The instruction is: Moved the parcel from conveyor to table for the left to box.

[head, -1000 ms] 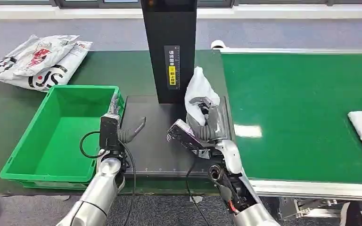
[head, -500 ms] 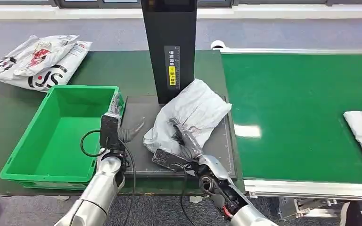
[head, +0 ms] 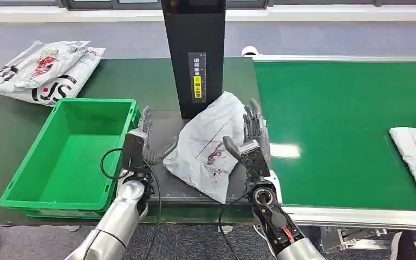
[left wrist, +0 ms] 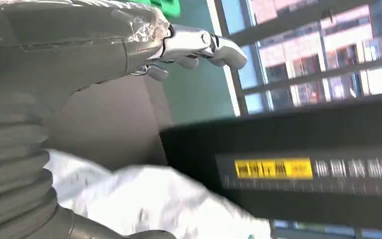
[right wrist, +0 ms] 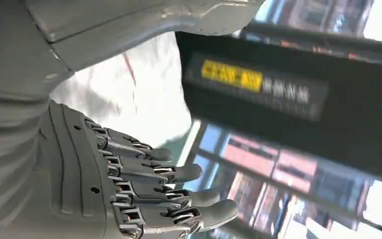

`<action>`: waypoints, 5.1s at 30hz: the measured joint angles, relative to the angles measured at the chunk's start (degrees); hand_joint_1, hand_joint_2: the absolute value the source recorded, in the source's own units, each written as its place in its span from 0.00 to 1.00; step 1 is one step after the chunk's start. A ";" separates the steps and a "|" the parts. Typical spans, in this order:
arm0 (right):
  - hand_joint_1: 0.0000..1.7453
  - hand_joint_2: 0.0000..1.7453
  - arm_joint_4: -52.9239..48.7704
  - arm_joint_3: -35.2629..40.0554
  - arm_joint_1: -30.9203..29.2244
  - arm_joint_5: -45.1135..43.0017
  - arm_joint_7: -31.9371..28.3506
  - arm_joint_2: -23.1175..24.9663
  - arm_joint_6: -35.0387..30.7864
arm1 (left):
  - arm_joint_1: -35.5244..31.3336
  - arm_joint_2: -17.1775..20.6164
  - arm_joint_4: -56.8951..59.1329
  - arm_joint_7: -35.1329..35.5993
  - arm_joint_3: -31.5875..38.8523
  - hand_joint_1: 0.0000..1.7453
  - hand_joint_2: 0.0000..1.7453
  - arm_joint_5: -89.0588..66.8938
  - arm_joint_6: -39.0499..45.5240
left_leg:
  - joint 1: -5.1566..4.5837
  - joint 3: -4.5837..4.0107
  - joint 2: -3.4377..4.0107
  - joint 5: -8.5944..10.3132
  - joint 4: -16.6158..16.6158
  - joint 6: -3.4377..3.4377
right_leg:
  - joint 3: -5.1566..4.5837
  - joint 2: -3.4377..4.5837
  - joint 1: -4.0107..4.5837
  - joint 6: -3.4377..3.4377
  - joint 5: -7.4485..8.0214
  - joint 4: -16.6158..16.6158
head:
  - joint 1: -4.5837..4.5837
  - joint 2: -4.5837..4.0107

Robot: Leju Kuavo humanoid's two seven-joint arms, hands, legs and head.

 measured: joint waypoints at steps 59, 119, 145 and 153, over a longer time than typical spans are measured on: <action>0.00 1.00 -1.83 -7.89 -0.58 0.31 1.44 -0.48 -3.06 | -16.13 5.84 13.44 19.91 -14.34 1.00 1.00 -35.52 20.03 | -0.02 0.39 -0.05 0.00 -0.05 -0.06 | 0.41 -0.05 0.09 -0.06 -0.04 0.01 | 0.00 0.02; 0.00 1.00 -13.66 -13.64 11.99 10.01 10.38 -4.04 -3.17 | 6.53 19.39 -18.80 13.42 23.80 0.00 1.00 -22.49 14.03 | 0.07 0.67 0.12 -0.14 -0.11 -0.35 | 0.55 0.10 0.18 -0.34 -0.21 0.01 | 0.00 0.02; 0.00 1.00 -12.66 -14.14 10.90 11.91 12.06 -5.35 -1.97 | 9.23 19.12 -26.10 16.85 20.15 0.00 1.00 -26.68 17.55 | 0.14 0.54 0.31 -0.26 -0.11 -0.43 | 0.34 0.27 0.26 -0.41 -0.26 0.01 | -0.02 0.00; 0.00 1.00 -8.89 -15.63 8.87 15.21 14.43 -6.80 0.52 | 9.30 23.17 -23.69 29.53 18.93 0.00 1.00 -40.98 -0.79 | 0.22 0.52 0.42 -0.25 -0.12 -0.44 | 0.28 0.37 0.27 -0.47 -0.22 0.02 | -0.02 0.00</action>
